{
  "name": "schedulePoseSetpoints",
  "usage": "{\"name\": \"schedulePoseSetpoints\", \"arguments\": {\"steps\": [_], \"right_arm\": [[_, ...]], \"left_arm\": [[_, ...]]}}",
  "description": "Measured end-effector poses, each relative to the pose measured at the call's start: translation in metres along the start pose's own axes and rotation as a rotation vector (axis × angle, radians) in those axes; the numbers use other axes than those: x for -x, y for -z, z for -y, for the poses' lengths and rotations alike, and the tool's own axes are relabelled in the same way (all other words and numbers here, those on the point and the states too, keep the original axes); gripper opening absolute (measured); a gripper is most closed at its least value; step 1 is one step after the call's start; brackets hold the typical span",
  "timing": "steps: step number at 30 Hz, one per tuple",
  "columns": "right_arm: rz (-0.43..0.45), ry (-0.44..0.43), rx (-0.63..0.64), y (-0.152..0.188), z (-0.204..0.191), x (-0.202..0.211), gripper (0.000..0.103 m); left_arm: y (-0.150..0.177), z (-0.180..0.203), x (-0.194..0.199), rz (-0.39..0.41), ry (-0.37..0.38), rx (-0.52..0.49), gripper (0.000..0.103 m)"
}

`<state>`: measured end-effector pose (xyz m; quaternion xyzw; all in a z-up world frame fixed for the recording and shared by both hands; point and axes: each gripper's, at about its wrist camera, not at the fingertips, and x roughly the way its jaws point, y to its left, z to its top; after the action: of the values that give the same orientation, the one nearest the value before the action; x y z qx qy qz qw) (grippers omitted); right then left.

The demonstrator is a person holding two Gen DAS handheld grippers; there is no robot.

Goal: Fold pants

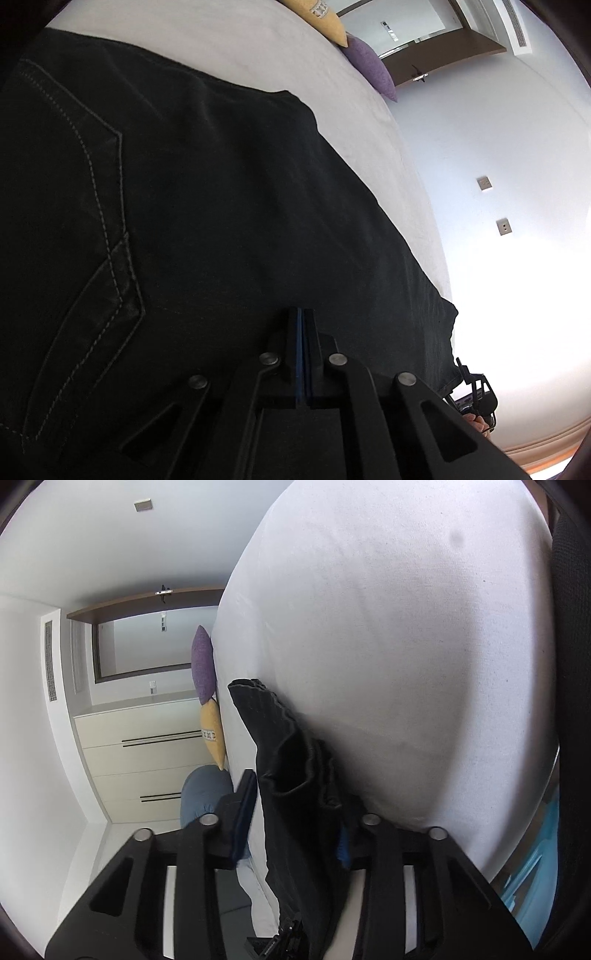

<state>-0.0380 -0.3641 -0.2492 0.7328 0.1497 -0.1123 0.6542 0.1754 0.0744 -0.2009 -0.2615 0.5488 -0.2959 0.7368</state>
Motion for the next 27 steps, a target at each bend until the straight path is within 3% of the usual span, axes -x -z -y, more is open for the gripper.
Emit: {"name": "schedulePoseSetpoints", "arguments": {"steps": [3, 12, 16, 19, 22, 25, 27], "right_arm": [[0.0, 0.017, 0.005, 0.0, 0.003, -0.004, 0.01], [0.041, 0.16, 0.169, 0.004, -0.028, -0.017, 0.009], [0.069, 0.244, 0.32, 0.016, -0.062, -0.026, 0.009], [0.075, 0.311, 0.545, 0.044, -0.11, -0.038, 0.009], [0.007, 0.364, 0.918, 0.113, -0.161, -0.067, 0.009], [-0.174, 0.415, 1.353, 0.218, -0.172, -0.114, 0.009], [-0.324, 0.506, 1.582, 0.278, -0.142, -0.151, 0.009]], "left_arm": [[0.0, 0.001, 0.0, 0.0, -0.003, 0.0, 0.004], [0.002, -0.001, -0.001, -0.002, 0.007, -0.007, 0.004], [0.003, -0.002, -0.001, 0.003, 0.015, -0.008, 0.004], [0.004, -0.004, -0.001, 0.003, 0.023, -0.004, 0.004], [0.005, -0.006, 0.0, 0.004, 0.028, -0.003, 0.004], [0.006, -0.007, 0.0, 0.009, 0.033, -0.002, 0.004], [0.006, -0.008, 0.001, 0.01, 0.036, 0.001, 0.004]]}}
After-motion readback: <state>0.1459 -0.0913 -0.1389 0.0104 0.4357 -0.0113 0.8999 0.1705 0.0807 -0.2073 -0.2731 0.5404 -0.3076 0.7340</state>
